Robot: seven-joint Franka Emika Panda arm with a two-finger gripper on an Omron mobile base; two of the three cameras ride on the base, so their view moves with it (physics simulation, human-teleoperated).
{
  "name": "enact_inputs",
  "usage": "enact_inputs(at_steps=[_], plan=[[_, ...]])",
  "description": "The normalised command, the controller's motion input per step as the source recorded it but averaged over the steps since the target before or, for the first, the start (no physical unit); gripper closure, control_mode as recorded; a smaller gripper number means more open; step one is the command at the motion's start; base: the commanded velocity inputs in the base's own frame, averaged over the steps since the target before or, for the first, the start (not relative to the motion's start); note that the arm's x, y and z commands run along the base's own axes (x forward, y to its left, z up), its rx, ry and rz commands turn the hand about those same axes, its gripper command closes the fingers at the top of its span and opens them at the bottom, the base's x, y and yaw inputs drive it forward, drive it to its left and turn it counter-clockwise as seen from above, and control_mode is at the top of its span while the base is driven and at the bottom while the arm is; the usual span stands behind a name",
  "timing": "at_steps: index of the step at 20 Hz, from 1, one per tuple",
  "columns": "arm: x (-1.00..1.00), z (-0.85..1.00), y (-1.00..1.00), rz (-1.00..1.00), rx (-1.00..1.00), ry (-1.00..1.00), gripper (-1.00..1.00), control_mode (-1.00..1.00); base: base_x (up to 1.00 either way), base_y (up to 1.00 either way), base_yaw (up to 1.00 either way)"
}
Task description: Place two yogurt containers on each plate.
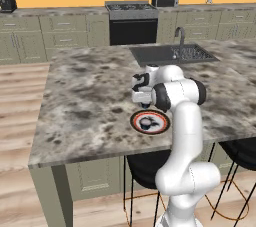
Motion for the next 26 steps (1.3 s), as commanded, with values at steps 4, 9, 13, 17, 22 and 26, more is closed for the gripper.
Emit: enact_inputs(at_steps=[4, 9, 13, 17, 22, 26], plan=[[-0.11, 0.14, 0.00, 0.01, 0.00, -0.03, 1.00, -1.00, 0.00, 0.00, 0.00], [-0.92, 0.65, -0.13, 0.02, 0.00, -0.15, 1.00, -1.00, 0.00, 0.00, 0.00], [-1.00, 0.25, -0.40, 0.01, 0.00, -0.12, 1.00, -1.00, 0.00, 0.00, 0.00], [-1.00, 0.04, -0.11, 0.17, 0.00, -0.04, 1.00, -1.00, 0.00, 0.00, 0.00], [-0.57, -0.18, 0.03, 0.22, 0.00, 0.00, 1.00, -1.00, 0.00, 0.00, 0.00], [0.02, -0.56, 0.04, 0.12, -0.01, 0.00, 1.00, -1.00, 0.00, 0.00, 0.00]])
